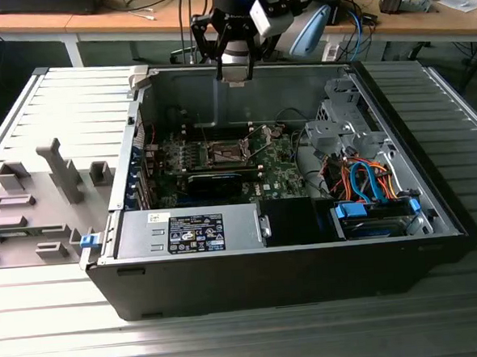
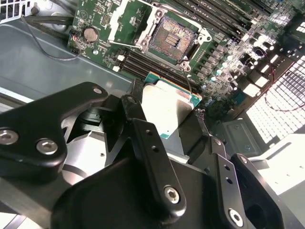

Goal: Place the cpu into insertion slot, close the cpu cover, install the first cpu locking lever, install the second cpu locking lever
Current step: 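Place the cpu into insertion slot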

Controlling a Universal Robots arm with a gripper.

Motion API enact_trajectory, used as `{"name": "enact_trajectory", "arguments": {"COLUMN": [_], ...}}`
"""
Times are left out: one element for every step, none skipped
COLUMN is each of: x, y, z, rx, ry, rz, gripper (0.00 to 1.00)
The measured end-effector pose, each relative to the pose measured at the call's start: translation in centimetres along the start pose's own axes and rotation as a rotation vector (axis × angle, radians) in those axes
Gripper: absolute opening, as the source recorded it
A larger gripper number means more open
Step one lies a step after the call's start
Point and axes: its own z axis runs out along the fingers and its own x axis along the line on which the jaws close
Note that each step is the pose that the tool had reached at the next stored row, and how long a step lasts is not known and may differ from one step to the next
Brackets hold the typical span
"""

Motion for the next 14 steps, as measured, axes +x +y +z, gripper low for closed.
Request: {"name": "enact_trajectory", "arguments": {"x": [0.0,0.0,0.0,0.0,0.0,0.02,0.02,0.02,0.02,0.02,0.01,0.01,0.02,0.02], "y": [0.0,0.0,-0.01,-0.01,-0.01,-0.02,-0.03,-0.04,-0.04,-0.04,-0.04,-0.06,-0.07,-0.07], "z": [0.03,0.04,0.05,0.07,0.07,0.21,0.34,0.35,0.36,0.4,0.42,0.61,0.76,0.77], "rx": [0.0,0.0,-0.0001,-0.0001,-0.0001,0.0,-0.0001,0.0,-0.0001,0.0,0.0,0.0,0.0,0.0], "ry": [0.0,0.0,0.0,0.0,0.0,0.0,-0.0001,0.0,-0.0001,0.0,0.0,0.0,-0.0001,0.0], "rz": [0.0,0.0,0.0,0.0,0.0,0.0,0.0,0.0,0.0,0.0,0.0,0.0,0.0,0.0], "gripper": [0.55,0.55,0.55,0.55,0.55,0.55,0.55,0.55,0.55,0.55,0.55,0.55,0.55,0.55]}}
